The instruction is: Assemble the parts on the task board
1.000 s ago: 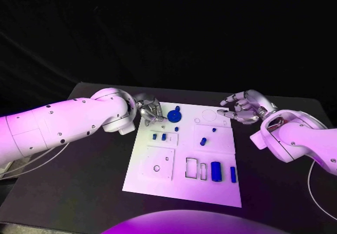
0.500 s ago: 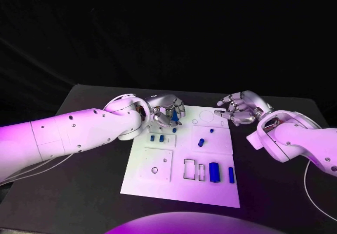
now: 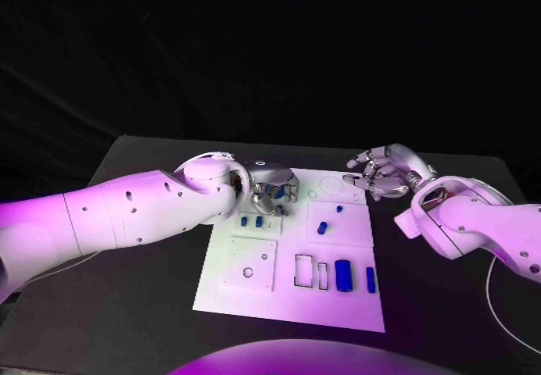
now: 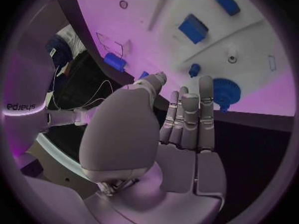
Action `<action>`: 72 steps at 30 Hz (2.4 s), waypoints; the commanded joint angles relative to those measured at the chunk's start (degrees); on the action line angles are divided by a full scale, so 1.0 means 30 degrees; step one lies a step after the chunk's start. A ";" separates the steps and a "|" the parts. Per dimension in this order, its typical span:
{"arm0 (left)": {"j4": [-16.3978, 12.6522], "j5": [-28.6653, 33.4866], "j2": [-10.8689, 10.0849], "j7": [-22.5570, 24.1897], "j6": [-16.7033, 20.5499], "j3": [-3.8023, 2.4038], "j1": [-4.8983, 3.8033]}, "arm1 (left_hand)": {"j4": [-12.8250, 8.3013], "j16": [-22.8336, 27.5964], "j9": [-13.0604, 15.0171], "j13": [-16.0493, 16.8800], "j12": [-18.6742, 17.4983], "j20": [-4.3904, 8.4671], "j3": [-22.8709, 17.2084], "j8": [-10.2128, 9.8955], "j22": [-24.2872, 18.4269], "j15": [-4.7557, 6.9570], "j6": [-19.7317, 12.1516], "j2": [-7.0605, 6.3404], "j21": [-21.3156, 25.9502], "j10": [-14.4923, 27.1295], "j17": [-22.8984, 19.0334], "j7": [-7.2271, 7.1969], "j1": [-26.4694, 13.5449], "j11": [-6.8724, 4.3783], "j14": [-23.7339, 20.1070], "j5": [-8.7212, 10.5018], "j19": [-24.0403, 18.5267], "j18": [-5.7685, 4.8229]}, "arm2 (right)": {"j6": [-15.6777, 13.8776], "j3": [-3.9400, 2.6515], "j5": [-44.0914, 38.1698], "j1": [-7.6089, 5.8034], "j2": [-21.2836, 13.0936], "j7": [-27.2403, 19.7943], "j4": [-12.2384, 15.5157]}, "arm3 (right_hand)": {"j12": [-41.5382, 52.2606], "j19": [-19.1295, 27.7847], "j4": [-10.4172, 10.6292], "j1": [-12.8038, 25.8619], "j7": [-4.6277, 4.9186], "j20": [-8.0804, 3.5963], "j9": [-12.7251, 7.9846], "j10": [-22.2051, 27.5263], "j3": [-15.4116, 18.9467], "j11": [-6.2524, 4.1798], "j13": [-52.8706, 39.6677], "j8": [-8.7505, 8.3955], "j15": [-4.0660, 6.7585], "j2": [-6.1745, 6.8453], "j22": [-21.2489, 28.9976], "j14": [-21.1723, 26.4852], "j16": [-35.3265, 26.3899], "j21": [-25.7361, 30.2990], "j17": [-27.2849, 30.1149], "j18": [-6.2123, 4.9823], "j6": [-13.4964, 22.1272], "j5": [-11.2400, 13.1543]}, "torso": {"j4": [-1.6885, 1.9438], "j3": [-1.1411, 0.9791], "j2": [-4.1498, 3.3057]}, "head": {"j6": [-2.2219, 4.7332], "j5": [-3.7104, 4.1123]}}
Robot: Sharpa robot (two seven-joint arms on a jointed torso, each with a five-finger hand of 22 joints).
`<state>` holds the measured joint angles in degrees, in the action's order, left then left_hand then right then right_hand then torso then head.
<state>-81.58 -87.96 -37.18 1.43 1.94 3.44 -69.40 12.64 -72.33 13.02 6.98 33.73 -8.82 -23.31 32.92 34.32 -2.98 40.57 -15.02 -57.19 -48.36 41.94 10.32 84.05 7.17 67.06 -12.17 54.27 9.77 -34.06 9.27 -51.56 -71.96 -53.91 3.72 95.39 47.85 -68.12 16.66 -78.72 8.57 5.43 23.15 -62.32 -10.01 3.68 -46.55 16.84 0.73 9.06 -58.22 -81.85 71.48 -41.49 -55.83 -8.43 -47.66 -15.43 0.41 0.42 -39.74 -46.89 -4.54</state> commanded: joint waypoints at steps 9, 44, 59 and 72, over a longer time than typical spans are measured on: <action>0.0556 -0.1331 0.0299 -0.0995 -0.1535 -0.0007 -0.0006 | -0.0020 -0.0553 -0.0113 -0.0049 0.0011 0.0074 0.0072 -0.0179 0.0255 -0.0020 0.0192 0.0152 -0.0436 -0.0194 0.0373 0.0052 0.0048 -0.0033 0.0362 0.0015 0.0041 0.0254 | -0.0257 -0.0001 -0.0056 0.0011 0.0044 -0.0256 0.0061 | -0.0311 0.0143 -0.0013 -0.0006 0.0005 0.0027 -0.0006 0.0168 -0.0158 -0.0021 0.0429 0.0192 -0.0035 0.0296 0.0202 0.0187 -0.0266 0.0348 0.0208 -0.0357 0.0159 0.0038 | 0.0038 0.0014 0.0011 | -0.0018 0.0040; 0.1491 -0.1256 0.1073 -0.1555 -0.2072 -0.0004 0.0029 | -0.0317 -0.1980 -0.0383 -0.0092 0.0287 0.0245 -0.1599 -0.0259 0.2091 0.0256 0.1338 0.0731 -0.2224 -0.1260 0.1452 -0.0255 0.0483 -0.0371 0.1347 0.0051 0.0448 0.0099 | -0.0227 -0.0002 -0.0084 0.0012 0.0095 -0.0203 0.0074 | -0.0446 0.0098 -0.0007 0.0019 -0.0009 0.0022 0.0008 0.0174 -0.0216 -0.0030 0.0646 0.0315 -0.0027 0.0307 0.0248 0.0191 -0.0367 0.0439 0.0264 -0.0356 0.0140 0.0041 | 0.0014 0.0010 0.0034 | -0.0076 -0.0006; 0.1586 -0.1284 0.1178 -0.1724 -0.2584 0.0005 0.0054 | -0.0551 -0.2080 -0.0387 -0.0108 0.0254 0.0310 -0.1888 -0.0248 0.2297 0.0330 0.1642 0.0787 -0.2427 -0.1454 0.1420 -0.0328 0.0613 -0.0451 0.1393 0.0075 0.0444 0.0073 | -0.0224 -0.0002 -0.0085 0.0013 0.0079 -0.0181 0.0084 | -0.0481 0.0118 -0.0009 0.0029 -0.0014 0.0020 0.0013 0.0166 -0.0237 -0.0037 0.0714 0.0357 -0.0024 0.0308 0.0314 0.0193 -0.0400 0.0547 0.0282 -0.0371 0.0133 0.0041 | 0.0025 0.0024 0.0014 | -0.0110 0.0021; 0.1676 -0.1295 0.1250 -0.1371 -0.1734 0.0013 0.0190 | -0.1449 -0.2852 -0.0070 -0.0097 -0.0046 0.0689 -0.2893 -0.0094 0.4500 0.0870 0.3461 0.1547 -0.4026 -0.3108 0.2724 -0.0801 0.0609 -0.1034 0.2541 0.0138 0.1754 -0.0283 | -0.0258 -0.0002 -0.0085 0.0013 0.0072 -0.0211 0.0110 | -0.0509 0.0104 0.0008 0.0073 -0.0016 0.0017 0.0016 0.0148 -0.0260 -0.0038 0.0783 0.0399 -0.0022 0.0285 0.0333 0.0192 -0.0429 0.0584 0.0288 -0.0371 0.0131 0.0043 | 0.0025 0.0015 0.0021 | -0.0149 0.0023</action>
<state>-76.65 -91.48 -33.56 -3.25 -3.56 3.33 -69.13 8.36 -80.54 12.38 6.58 33.76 -6.66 -31.72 32.52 47.54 -0.31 50.50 -11.00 -69.03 -57.28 49.93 8.00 85.78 4.12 74.24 -12.09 59.09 9.77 -34.77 9.27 -51.53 -71.95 -53.70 3.52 95.62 46.70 -68.13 16.68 -78.73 8.38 5.44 23.16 -62.23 -10.30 3.59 -44.29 17.73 0.52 9.52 -57.25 -81.66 70.51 -40.04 -55.03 -8.42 -47.48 -15.43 0.48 0.48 -39.68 -47.32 -4.44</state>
